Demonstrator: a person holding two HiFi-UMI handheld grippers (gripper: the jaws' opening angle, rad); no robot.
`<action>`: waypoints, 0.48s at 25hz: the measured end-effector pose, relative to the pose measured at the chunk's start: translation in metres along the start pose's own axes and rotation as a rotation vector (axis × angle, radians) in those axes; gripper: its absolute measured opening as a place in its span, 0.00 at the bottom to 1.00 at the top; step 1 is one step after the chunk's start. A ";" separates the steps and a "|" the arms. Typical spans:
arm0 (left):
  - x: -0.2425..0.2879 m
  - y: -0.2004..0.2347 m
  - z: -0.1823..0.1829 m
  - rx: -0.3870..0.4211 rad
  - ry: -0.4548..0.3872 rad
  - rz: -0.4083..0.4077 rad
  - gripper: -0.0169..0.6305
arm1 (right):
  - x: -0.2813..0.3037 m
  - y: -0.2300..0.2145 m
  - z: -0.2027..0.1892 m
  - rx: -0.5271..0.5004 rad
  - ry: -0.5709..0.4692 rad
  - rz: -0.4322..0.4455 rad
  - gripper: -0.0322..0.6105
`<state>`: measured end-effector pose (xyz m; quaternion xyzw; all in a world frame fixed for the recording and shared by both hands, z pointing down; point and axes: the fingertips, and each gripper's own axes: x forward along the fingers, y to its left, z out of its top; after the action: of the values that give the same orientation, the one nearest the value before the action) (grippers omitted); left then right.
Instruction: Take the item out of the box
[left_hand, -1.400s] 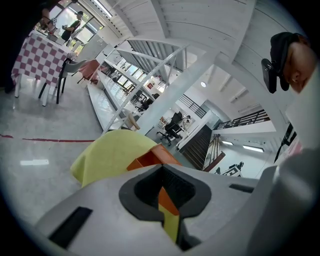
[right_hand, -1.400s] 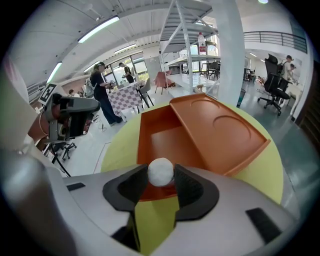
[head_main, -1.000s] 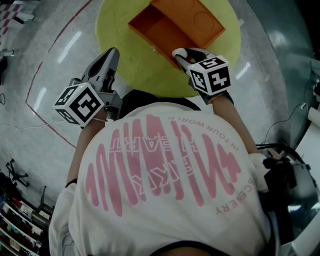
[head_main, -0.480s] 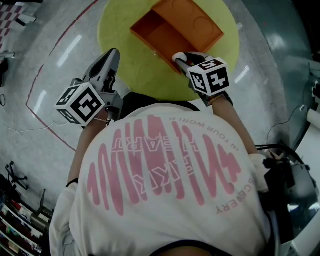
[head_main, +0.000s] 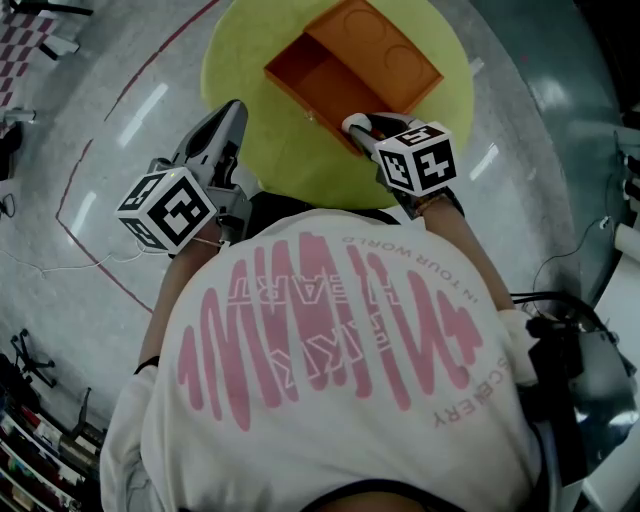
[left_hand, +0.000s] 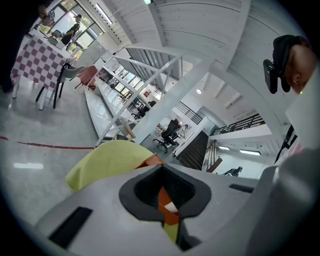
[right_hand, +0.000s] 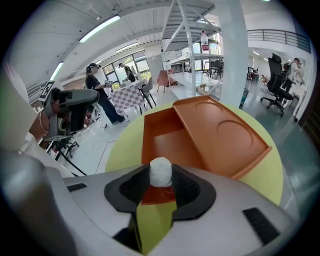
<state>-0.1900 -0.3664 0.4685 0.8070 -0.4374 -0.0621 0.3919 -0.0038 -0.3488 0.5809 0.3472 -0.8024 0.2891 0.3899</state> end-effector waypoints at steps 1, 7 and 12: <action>-0.001 -0.002 0.002 0.005 -0.004 -0.007 0.04 | -0.002 -0.001 0.003 0.002 -0.008 -0.005 0.26; -0.005 -0.017 0.022 0.031 -0.031 -0.040 0.04 | -0.019 0.000 0.018 0.077 -0.063 0.007 0.26; 0.000 -0.036 0.019 0.085 -0.019 -0.060 0.04 | -0.036 -0.009 0.025 0.146 -0.139 0.018 0.26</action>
<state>-0.1752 -0.3660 0.4304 0.8351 -0.4190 -0.0631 0.3509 0.0095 -0.3604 0.5399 0.3868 -0.8072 0.3256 0.3045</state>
